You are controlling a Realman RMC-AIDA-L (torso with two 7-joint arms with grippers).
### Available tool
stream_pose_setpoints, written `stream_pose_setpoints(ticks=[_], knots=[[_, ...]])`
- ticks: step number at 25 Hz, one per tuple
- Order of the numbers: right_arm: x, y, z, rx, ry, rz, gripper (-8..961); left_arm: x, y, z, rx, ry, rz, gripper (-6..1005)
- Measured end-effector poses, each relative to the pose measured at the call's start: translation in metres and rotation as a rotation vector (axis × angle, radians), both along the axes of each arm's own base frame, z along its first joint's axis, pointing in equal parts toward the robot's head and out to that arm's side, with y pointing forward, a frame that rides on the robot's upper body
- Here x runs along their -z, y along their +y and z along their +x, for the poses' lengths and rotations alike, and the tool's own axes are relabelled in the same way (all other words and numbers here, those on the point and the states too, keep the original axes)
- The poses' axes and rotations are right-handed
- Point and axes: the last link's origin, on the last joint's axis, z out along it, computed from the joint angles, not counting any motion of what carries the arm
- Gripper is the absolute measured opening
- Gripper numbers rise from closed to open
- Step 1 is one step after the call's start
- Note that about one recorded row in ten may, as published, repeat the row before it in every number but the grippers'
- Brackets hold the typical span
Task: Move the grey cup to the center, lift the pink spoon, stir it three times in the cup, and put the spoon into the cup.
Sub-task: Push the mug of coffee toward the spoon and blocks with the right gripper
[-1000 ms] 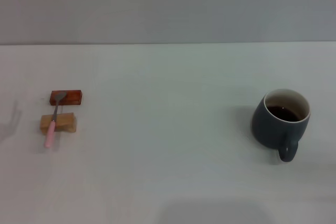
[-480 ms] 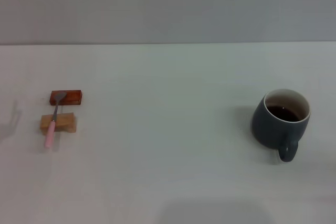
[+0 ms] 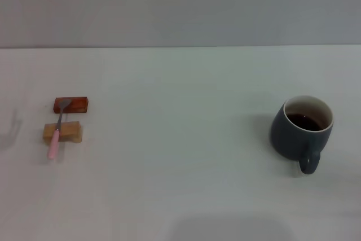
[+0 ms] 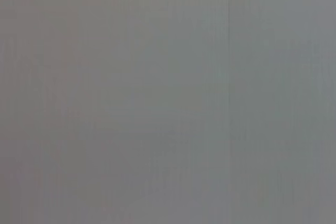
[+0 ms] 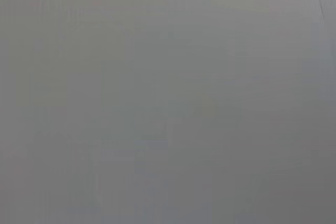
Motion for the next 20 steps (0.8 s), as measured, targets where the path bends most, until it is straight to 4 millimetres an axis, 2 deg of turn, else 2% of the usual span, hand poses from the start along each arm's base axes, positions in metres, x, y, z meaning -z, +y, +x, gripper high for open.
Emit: stream_pose_setpoints(ticks=[20], knots=[[-0.0015,-0.0054,0.0053,0.013,0.022,0.001,-1,-0.0005,-0.0024,-0.0016,-0.006,-0.001,0.004,832]])
